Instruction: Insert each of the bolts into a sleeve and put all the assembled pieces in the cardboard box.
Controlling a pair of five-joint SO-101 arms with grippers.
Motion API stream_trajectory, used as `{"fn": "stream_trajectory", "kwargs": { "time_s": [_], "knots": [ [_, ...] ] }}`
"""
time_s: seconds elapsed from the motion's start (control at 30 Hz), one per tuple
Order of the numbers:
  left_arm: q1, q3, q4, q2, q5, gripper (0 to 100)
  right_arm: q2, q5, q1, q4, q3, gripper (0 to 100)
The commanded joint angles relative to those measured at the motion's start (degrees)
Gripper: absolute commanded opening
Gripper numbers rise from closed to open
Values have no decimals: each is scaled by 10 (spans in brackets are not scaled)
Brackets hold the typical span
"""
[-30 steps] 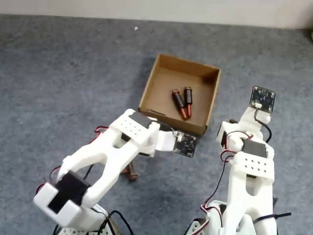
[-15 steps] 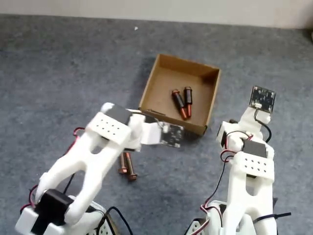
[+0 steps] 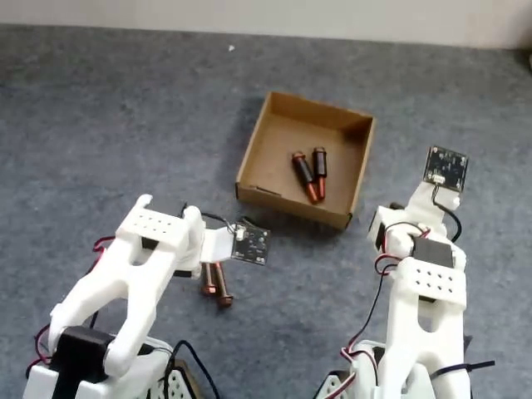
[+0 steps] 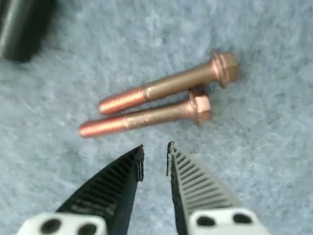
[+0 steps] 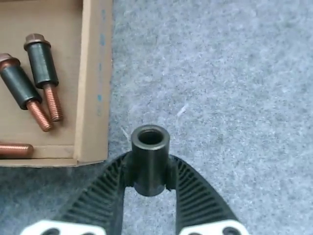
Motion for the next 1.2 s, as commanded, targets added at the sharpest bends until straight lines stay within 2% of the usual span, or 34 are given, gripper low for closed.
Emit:
{"fn": "stream_trajectory", "kwargs": {
  "time_s": [0.0, 0.23, 0.33, 0.47, 0.6, 0.7, 1.03, 1.17],
  "knots": [
    [7, 13, -48, -15, -96, 99, -16, 0, 6, -14, -6, 7],
    [122, 62, -102, -20, 17, 99, -16, 0, 6, -14, -6, 7],
    [157, 60, -144, -20, 98, 99, -15, 0, 6, -14, -6, 7],
    [169, 50, -219, -20, 235, 99, -15, 0, 6, -14, -6, 7],
    [164, 15, -230, -20, 325, 99, -15, 0, 6, -14, -6, 7],
    [161, 4, -230, -20, 352, 99, -15, 0, 6, -14, -6, 7],
    [152, -11, -228, -21, 355, 99, -15, 0, 6, -14, -6, 7],
    [152, -87, -156, -17, 404, 99, -15, 0, 6, -14, -6, 7]
  ]
}}
